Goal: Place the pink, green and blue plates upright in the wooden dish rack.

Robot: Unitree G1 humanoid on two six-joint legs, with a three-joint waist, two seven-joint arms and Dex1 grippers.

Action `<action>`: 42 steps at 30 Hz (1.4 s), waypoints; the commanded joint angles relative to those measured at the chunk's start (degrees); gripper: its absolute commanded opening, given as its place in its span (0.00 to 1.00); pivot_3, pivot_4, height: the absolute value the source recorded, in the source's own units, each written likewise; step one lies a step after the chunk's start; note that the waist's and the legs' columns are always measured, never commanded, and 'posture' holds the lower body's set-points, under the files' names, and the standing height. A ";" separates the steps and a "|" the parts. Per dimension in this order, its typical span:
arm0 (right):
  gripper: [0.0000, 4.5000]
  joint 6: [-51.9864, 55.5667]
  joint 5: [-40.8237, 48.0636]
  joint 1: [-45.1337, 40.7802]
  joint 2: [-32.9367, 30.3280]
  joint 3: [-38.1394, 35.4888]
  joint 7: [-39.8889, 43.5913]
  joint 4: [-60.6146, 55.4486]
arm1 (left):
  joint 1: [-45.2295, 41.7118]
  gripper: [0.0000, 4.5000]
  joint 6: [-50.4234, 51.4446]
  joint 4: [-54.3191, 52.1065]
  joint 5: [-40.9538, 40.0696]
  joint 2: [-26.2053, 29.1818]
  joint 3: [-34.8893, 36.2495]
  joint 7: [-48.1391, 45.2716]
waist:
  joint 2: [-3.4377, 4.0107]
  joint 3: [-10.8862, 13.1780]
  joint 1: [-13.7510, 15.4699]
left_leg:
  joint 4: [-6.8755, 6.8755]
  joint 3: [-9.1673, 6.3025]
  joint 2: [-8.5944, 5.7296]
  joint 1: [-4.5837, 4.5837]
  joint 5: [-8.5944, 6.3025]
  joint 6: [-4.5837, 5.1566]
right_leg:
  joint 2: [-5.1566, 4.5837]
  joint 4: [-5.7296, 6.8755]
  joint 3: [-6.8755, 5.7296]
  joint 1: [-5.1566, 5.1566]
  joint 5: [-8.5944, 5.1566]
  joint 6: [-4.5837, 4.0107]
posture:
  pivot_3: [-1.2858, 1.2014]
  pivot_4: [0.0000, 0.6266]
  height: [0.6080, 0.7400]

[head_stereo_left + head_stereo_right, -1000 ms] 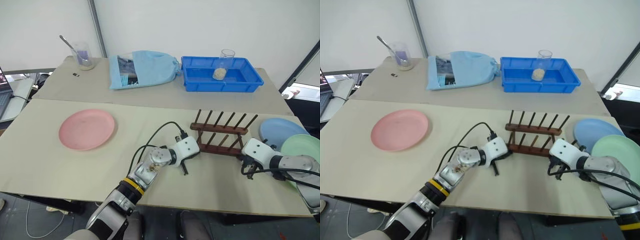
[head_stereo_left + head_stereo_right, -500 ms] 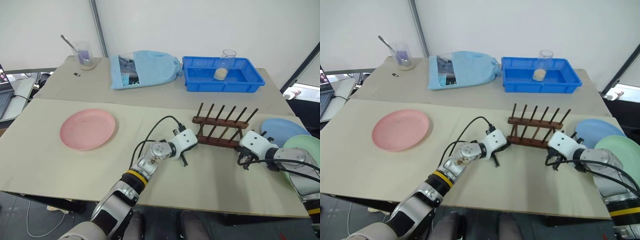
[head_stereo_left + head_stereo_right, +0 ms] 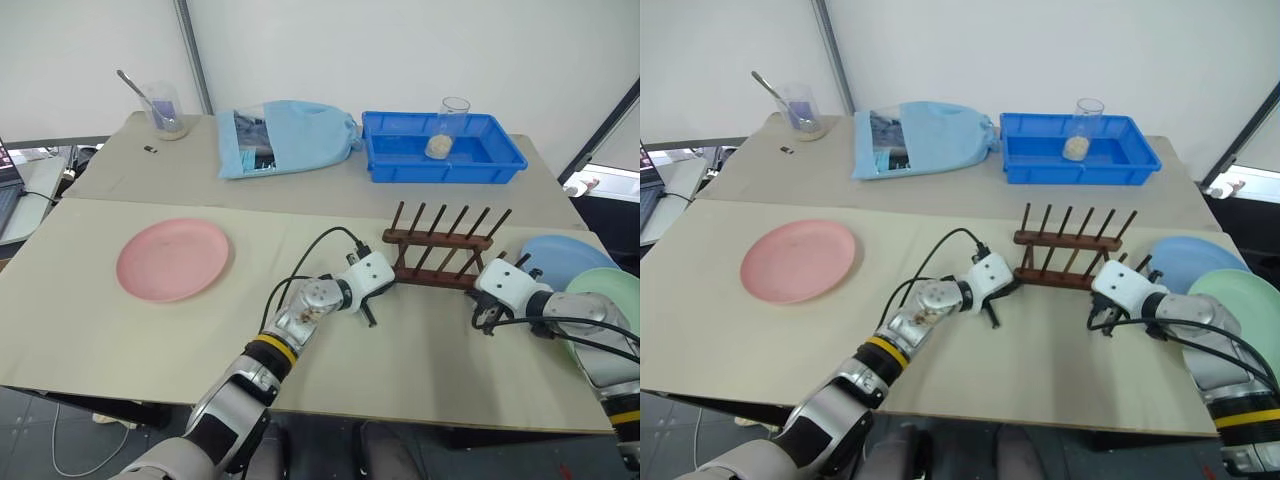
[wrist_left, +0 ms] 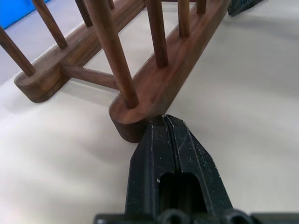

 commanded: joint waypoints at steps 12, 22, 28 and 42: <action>0.81 12.45 20.62 -2.52 -0.83 -3.75 11.59 -24.90 | 32.21 1.00 28.67 -58.42 -20.57 16.81 38.08 11.99 | 0.01 0.03 -0.60 | 0.11 0.21 0.50 0.21 0.00 -0.03 | -0.02 0.04 -0.10 0.10 -0.17 -0.41 | 0.52 0.24 0.67; 0.81 8.58 19.63 -14.14 3.16 4.80 16.54 -16.02 | 30.92 1.00 44.14 -58.62 -32.63 8.28 63.46 35.78 | -0.13 0.09 -0.61 | 0.05 0.26 0.41 0.18 -0.01 -0.02 | 0.04 0.01 -0.23 0.08 -0.11 -0.37 | 0.52 0.24 0.67; 0.81 6.58 18.55 -18.24 4.02 6.82 18.24 -13.14 | 26.96 1.00 48.98 -50.77 -33.76 7.24 62.38 41.68 | -0.21 0.09 -0.27 | 0.09 0.26 0.39 0.18 0.00 -0.04 | 0.01 0.00 -0.26 0.10 -0.13 -0.55 | 0.52 0.24 0.67; 0.82 6.29 17.50 -20.81 6.46 6.57 15.09 -16.27 | 18.04 0.01 51.25 -38.82 -32.73 8.25 58.39 47.16 | -0.25 0.08 0.14 | 0.04 0.21 0.39 0.14 0.00 -0.05 | 0.00 0.02 -0.36 0.08 0.07 -0.98 | 0.52 0.24 0.67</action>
